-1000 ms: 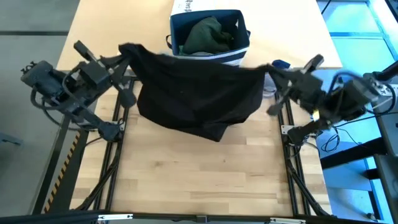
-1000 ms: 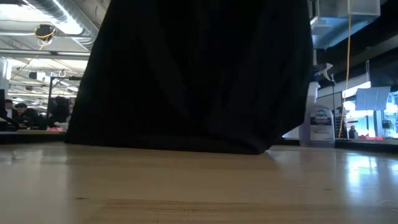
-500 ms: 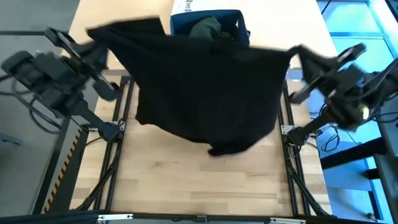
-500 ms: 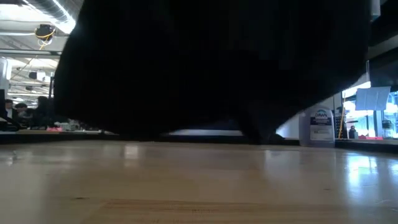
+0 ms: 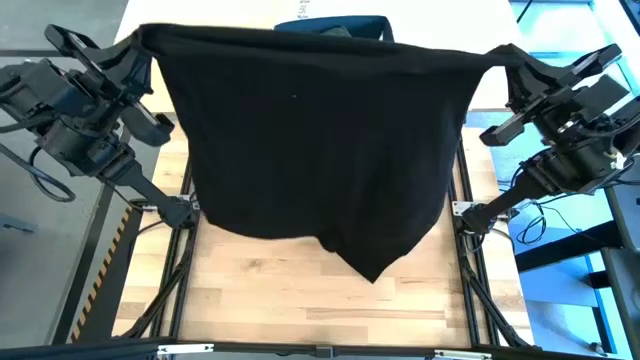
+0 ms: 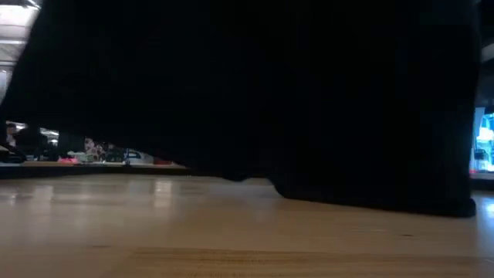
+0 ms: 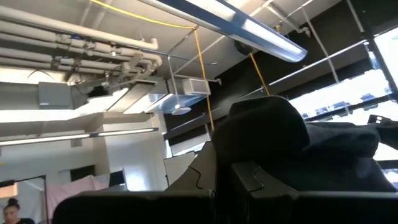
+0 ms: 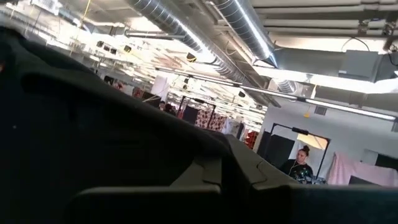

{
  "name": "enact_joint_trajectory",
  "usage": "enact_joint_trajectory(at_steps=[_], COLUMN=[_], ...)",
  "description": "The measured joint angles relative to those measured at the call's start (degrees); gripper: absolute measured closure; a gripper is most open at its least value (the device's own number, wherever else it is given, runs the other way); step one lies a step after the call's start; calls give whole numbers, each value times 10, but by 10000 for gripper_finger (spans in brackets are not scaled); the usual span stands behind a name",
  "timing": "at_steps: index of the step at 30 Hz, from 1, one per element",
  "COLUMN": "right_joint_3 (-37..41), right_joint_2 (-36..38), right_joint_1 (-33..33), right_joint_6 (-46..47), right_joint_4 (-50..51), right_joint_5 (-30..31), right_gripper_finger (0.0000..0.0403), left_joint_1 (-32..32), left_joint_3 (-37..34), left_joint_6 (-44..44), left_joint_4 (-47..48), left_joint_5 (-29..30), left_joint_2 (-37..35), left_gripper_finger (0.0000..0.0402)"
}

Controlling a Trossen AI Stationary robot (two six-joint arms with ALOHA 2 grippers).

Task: Fold Laundry from Bin
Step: Fold the black shirt

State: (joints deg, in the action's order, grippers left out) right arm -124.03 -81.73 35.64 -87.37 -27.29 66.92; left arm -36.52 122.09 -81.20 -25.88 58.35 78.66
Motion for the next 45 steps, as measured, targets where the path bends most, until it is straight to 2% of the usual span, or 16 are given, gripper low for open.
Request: enact_joint_trajectory(at_steps=[6, 13, 19, 23, 27, 33, 38, 45], right_joint_3=[0, 0, 0, 1, 4, 4, 4, -13], right_joint_2=[-37, -51, -51, -58, -79, -113, -133, -135], right_joint_1=[1, 47, 80, 112, 150, 206, 236, 270], right_joint_6=[0, -14, -14, -12, -10, -10, -10, -11], right_joint_4=[19, 7, -3, -3, -8, -32, -52, -73], right_joint_5=[15, -7, 4, 31, 34, 34, 16, -38], right_gripper_finger=[403, 403, 403, 403, 403, 403, 403, 403], left_joint_1=[-39, -87, -111, -127, -150, -187, -216, -256], left_joint_3=[0, 0, 0, 0, 0, 0, 0, 0], left_joint_6=[-17, -51, -49, -49, -49, -49, -49, -59], left_joint_4=[9, -24, -24, -24, -23, -46, -66, -103], left_joint_5=[-3, -9, -6, 22, 52, 59, 55, 12], left_joint_2=[36, 57, 65, 78, 101, 141, 170, 178], left_gripper_finger=[402, 402, 402, 402, 402, 402, 402, 402])
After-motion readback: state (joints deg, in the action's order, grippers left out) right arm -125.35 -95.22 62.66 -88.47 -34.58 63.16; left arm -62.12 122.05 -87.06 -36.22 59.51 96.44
